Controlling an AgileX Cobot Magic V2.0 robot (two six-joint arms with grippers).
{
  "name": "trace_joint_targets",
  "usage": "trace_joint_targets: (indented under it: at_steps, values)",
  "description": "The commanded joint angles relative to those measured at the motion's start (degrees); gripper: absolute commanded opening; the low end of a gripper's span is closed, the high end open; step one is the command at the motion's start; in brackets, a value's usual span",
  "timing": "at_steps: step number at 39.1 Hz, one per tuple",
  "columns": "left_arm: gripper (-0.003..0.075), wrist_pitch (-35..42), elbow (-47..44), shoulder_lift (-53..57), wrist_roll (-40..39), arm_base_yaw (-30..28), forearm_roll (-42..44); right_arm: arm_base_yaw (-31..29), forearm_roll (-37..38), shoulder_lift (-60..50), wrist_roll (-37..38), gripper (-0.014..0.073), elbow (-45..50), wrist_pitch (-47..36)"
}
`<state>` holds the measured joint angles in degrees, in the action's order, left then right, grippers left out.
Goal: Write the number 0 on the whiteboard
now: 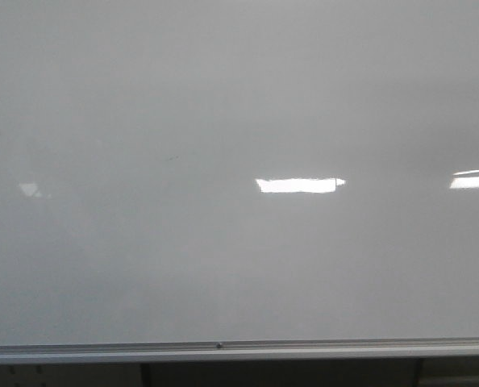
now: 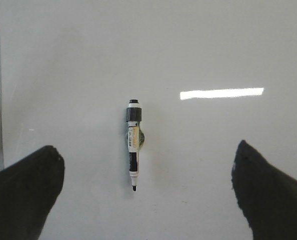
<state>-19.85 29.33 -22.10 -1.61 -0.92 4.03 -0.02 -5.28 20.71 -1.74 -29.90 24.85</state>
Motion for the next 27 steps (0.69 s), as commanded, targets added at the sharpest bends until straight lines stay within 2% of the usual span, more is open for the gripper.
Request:
trace_joint_targets:
  at_steps: [1, 16, 27]
  values:
    - [0.0644, 3.52, 2.69, -3.88, 0.00, 0.36, 0.35, -0.27, 0.49, 0.86, -0.04, 0.0528, -2.19, -4.21]
    - [0.0619, 8.10, 11.02, -32.38, 0.00, -1.62, 0.35, -0.27, 0.49, 0.86, -0.04, 0.0528, -2.19, -4.16]
    - [0.0619, 11.18, 17.03, -47.24, 0.00, -4.82, 0.35, -0.27, 0.49, 0.86, -0.04, 0.0528, -2.19, -4.11]
